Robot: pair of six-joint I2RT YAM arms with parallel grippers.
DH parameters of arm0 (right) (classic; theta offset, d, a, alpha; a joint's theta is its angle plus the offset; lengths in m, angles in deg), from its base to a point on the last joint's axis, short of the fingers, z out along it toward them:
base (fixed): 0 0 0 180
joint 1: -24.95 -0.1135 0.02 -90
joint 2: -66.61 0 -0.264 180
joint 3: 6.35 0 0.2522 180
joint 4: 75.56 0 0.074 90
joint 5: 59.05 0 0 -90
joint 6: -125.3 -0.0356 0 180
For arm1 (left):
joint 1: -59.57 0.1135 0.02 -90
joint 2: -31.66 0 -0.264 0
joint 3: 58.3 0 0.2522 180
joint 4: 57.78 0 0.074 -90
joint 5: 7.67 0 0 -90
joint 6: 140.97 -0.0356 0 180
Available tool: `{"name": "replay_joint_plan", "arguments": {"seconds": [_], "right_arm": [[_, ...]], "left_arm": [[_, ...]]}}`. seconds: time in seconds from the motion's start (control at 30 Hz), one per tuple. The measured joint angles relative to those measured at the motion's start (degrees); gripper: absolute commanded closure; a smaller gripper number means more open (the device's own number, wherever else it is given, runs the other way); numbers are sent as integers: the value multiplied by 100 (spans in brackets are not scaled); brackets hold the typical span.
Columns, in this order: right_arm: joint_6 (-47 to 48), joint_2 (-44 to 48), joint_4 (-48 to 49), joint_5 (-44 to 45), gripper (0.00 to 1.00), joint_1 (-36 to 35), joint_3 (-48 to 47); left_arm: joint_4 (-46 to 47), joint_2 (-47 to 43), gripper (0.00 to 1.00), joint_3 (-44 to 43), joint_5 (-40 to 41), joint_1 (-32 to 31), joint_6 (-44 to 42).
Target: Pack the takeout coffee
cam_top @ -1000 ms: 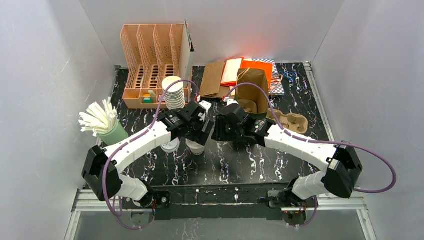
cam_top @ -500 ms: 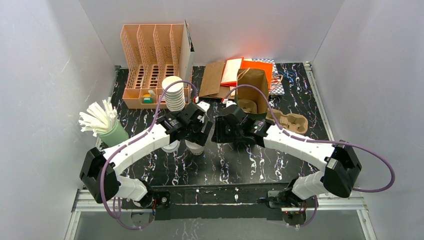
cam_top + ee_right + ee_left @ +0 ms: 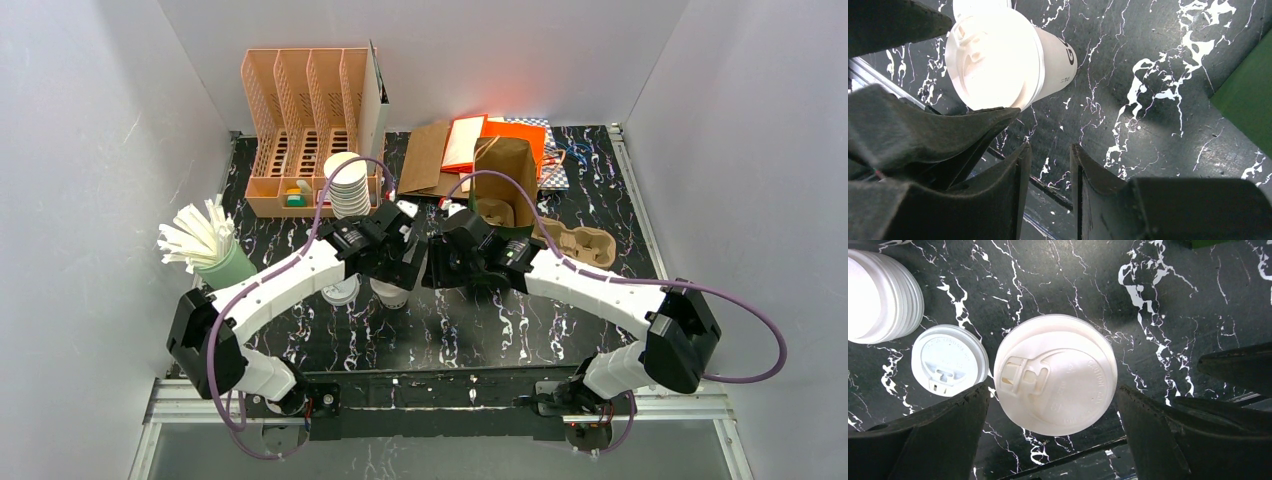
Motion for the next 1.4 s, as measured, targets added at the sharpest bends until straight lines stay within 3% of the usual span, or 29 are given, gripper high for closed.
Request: {"name": "replay_joint_plan", "arguments": {"seconds": [0.3, 0.53, 0.63, 0.73, 0.9, 1.1, 1.3, 1.4], "right_arm": [[269, 2, -13, -133, 50, 114, -7], [723, 0, 22, -667, 47, 315, -7], [839, -42, 20, -951, 30, 503, -50], [1010, -201, 22, -1102, 20, 621, -264], [1596, -374, 57, -1259, 14, 634, -595], [2393, -684, 111, -1491, 15, 634, -1091], [2837, -1545, 173, -1893, 16, 634, -1934], [2977, -1827, 177, -2020, 25, 634, -2039]], "left_arm": [[-476, 177, 3, -859, 98, 22, 153], [-817, 15, 22, -1023, 83, 20, 802], [-927, -356, 25, -925, -2, 20, 1346], [-1023, -896, 26, -693, -136, 20, 1958], [-990, -1847, 38, 37, -304, 20, 3165], [-546, -2938, 51, 1351, -433, 22, 4555], [131, -3650, 51, 2264, -446, 22, 5427], [538, -3775, 53, 2542, -474, 22, 5707]]}}
